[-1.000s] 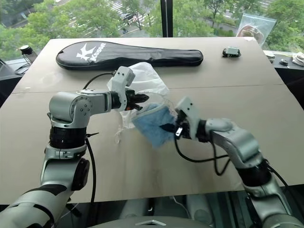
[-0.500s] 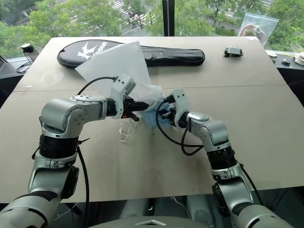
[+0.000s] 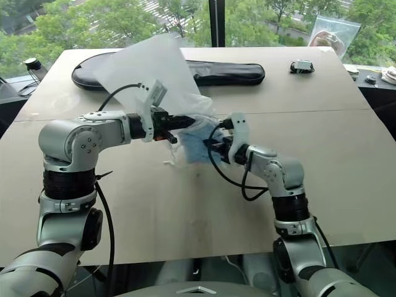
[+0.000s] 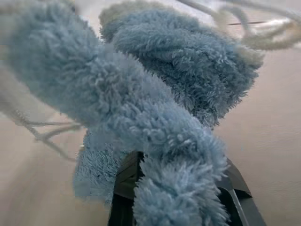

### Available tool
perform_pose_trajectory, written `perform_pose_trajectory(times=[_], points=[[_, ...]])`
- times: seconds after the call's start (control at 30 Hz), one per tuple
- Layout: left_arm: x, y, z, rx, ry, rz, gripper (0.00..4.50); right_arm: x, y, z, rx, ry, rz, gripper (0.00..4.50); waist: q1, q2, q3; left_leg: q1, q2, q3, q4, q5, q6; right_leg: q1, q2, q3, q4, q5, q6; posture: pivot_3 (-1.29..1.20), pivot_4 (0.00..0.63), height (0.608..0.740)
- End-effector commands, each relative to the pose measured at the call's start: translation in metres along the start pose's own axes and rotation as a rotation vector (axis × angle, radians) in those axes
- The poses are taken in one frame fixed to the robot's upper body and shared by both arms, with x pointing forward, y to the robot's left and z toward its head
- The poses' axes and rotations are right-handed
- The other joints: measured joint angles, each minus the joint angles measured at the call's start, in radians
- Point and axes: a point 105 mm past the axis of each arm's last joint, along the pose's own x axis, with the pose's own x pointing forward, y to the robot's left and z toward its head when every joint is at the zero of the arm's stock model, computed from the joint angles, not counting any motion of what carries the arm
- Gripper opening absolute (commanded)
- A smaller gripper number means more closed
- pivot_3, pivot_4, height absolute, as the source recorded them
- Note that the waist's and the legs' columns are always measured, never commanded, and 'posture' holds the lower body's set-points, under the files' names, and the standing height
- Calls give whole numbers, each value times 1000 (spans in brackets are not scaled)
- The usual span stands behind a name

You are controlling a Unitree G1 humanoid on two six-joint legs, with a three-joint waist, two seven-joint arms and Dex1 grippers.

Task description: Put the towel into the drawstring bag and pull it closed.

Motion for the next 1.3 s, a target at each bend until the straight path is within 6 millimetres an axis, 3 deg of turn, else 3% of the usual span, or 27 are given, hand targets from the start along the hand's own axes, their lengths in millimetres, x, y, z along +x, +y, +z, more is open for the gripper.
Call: perform_pose_trajectory(times=[0.03,0.23,0.33,0.47,0.6,0.77,0.93,1.0,1.1,1.2,1.3], points=[[-3,-15,1,-43,0,-71,0,14,21,18,67,-93,95,112,-2,0,0,0,0,0,0,0,0,0,0,0,1,0,0,0,150,740],[-6,-22,3,-34,9,-104,0,22,23,-4,-111,23,90,112,4,0,0,0,-1,1,0,0,0,-1,-1,0,1,0,0,0,150,740],[-6,-30,1,-20,11,-138,0,24,18,-6,-150,45,65,112,2,0,0,0,-1,1,1,0,0,-1,-1,1,1,0,0,0,150,740],[-10,-33,-2,-31,14,-163,0,24,10,13,-49,-41,46,112,0,0,0,0,0,0,0,0,0,-1,0,1,2,0,0,0,150,740],[-17,-20,-11,-48,24,-116,0,5,-7,43,227,-251,72,112,1,0,0,0,0,0,0,0,0,-1,0,1,2,0,0,0,150,740],[-20,-13,0,-130,-108,-153,0,-22,-7,45,289,-305,141,112,9,1,0,-1,0,0,0,0,0,-1,-1,0,1,0,0,0,150,740],[-20,-32,12,-179,-128,-260,0,-56,22,7,25,-66,205,112,7,1,1,-2,0,-1,0,0,0,-1,-1,-1,-1,0,0,0,150,740],[-21,-28,12,-145,-131,-222,0,-75,31,-15,-99,63,221,112,4,2,1,-1,-1,0,0,0,0,-1,-1,0,-1,0,0,0,150,740],[-21,-11,2,-75,-90,-116,0,-101,40,-26,-160,128,271,112,-4,2,1,0,0,1,-1,0,0,-1,1,1,-1,0,0,0,150,740],[-19,6,-12,180,-1,-10,0,-116,40,-31,-187,165,278,111,-6,2,1,2,1,1,-2,0,0,-1,2,3,1,-1,0,0,150,740],[-14,17,-19,384,47,34,0,-118,39,-35,-205,186,265,111,4,2,1,3,0,2,-3,0,0,0,2,3,0,-1,0,0,150,740]])
